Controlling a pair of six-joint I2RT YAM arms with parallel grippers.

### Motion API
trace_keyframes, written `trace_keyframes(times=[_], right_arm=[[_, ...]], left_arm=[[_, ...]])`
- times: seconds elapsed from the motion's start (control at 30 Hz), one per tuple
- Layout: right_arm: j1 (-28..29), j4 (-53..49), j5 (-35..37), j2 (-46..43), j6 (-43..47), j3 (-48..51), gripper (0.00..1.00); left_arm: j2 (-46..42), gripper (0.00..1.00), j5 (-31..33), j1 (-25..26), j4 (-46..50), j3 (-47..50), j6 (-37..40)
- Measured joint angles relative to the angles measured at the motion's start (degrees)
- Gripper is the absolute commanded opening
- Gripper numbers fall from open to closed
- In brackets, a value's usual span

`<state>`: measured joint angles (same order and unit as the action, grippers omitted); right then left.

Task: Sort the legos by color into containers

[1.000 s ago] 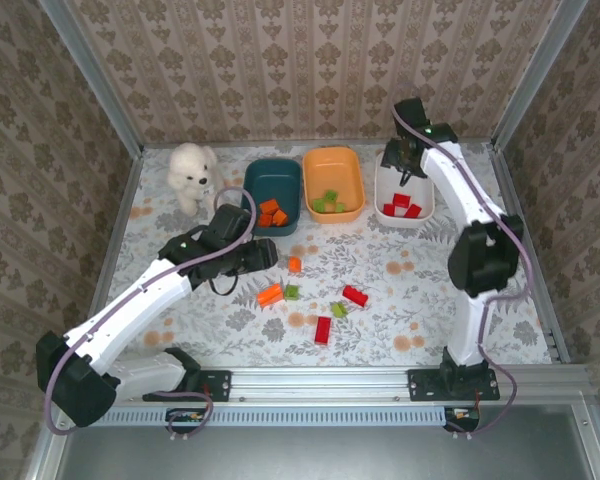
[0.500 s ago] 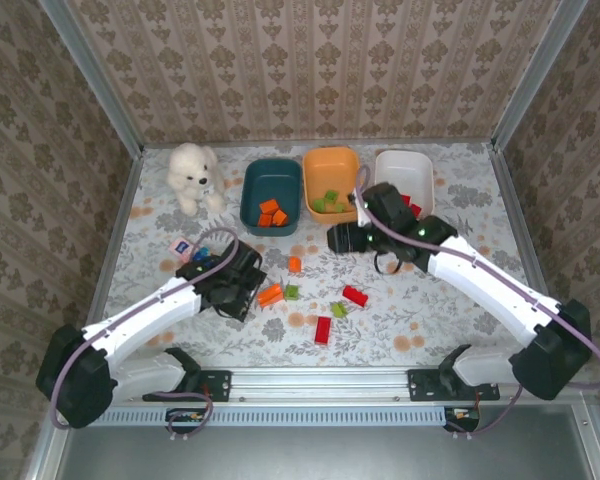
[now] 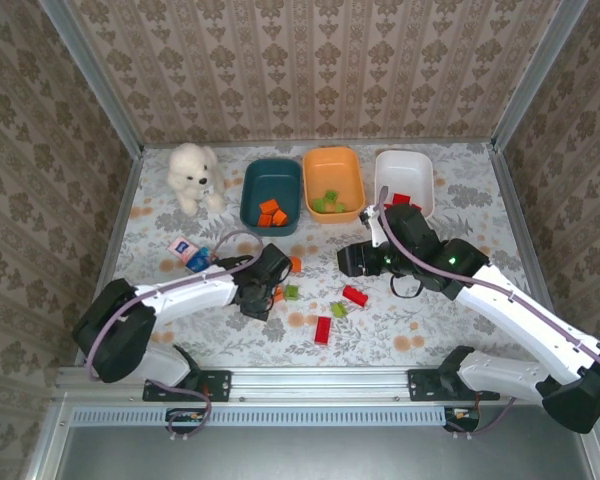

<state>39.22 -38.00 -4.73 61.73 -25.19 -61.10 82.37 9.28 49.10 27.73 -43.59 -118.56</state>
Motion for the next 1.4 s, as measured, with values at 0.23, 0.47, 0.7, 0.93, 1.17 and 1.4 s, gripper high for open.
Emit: trace_keyframes(times=[0.23,0.47,0.7,0.93,1.17,1.4], right_arm=[[0.00,-1.88,-0.02,-1.88,0.39,0.00,0.70],[0.00,-3.08,0.00,-2.51,1.01,0.48,0.70],[0.00,-3.56,0.24,-2.51,0.96,0.85,0.70],[0.00,-3.56,1.14,-2.51,0.79,0.85,0.70],[0.02,-3.48,1.55,-2.49,0.13,0.94,0.70],[0.02,-3.43,1.95,-1.77,-0.31,0.96,0.70]], left_arm=[[4.70,0.74,2.27,0.44,-4.22,-1.62,-0.39],[7.06,0.58,2.82,-0.72,-2.82,-3.56,-0.98],[10.80,0.53,-0.52,-2.58,1.11,-9.42,-1.05],[15.41,0.48,-5.11,-4.20,7.93,-15.19,-1.05],[16.35,0.41,-7.21,-4.96,10.43,-16.48,-1.03],[16.35,0.23,-7.45,-5.77,10.01,-16.57,-1.11]])
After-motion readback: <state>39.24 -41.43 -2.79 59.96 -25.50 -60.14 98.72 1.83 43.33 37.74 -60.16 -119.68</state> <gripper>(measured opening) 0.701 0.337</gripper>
